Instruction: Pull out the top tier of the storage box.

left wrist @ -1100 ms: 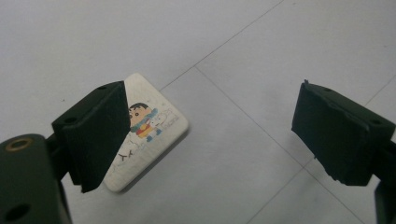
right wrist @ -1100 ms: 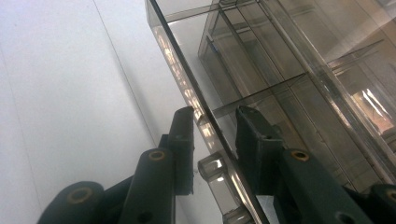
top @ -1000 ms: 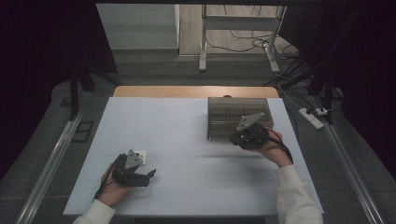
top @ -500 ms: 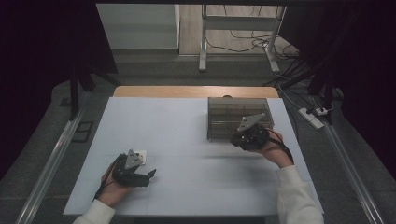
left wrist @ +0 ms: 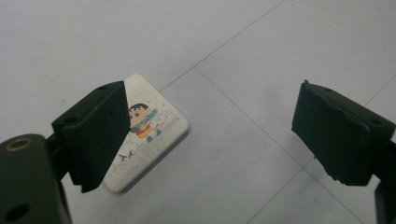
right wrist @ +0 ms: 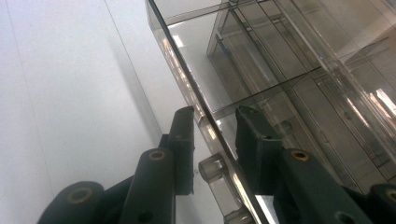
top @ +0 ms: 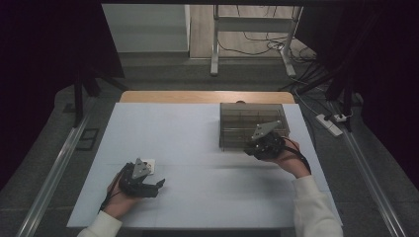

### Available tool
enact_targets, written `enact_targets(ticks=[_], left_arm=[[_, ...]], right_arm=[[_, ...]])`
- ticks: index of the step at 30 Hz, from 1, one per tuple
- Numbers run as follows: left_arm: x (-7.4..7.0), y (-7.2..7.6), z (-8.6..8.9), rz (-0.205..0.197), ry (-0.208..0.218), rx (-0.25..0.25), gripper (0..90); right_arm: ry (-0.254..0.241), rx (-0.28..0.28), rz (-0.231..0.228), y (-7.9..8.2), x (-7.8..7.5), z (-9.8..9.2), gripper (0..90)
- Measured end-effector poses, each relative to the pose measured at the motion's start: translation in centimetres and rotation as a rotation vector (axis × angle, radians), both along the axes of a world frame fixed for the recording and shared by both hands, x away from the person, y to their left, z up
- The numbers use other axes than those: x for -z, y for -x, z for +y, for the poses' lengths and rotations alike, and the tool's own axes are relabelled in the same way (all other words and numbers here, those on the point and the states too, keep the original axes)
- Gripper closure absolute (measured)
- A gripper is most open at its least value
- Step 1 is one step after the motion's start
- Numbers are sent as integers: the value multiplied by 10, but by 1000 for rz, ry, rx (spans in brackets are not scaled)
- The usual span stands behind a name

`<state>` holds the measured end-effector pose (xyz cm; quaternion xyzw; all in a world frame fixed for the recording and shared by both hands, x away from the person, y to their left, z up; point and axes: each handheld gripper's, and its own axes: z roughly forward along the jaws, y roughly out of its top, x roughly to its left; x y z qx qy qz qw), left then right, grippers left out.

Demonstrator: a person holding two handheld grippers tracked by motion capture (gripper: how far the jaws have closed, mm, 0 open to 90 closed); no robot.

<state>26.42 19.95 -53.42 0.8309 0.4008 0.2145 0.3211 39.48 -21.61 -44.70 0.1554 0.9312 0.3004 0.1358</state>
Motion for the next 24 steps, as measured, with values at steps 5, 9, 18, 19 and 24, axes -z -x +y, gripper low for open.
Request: enact_targets(ticks=[5, 9, 18, 19, 24], left_arm=[[0, 0, 0, 0, -1, 1, 117], [0, 0, 0, 0, -4, 1, 117], [0, 0, 0, -1, -6, 2, 117], [1, 0, 0, 0, -5, 1, 117], [1, 0, 0, 0, -6, 1, 117]], right_arm=[[-1, -4, 3, 0, 0, 0, 676], [-2, -4, 3, 1, 0, 0, 676], [4, -11, 13, 3, 0, -1, 678], [1, -9, 9, 3, 1, 0, 678], [6, -11, 9, 4, 0, 0, 678]])
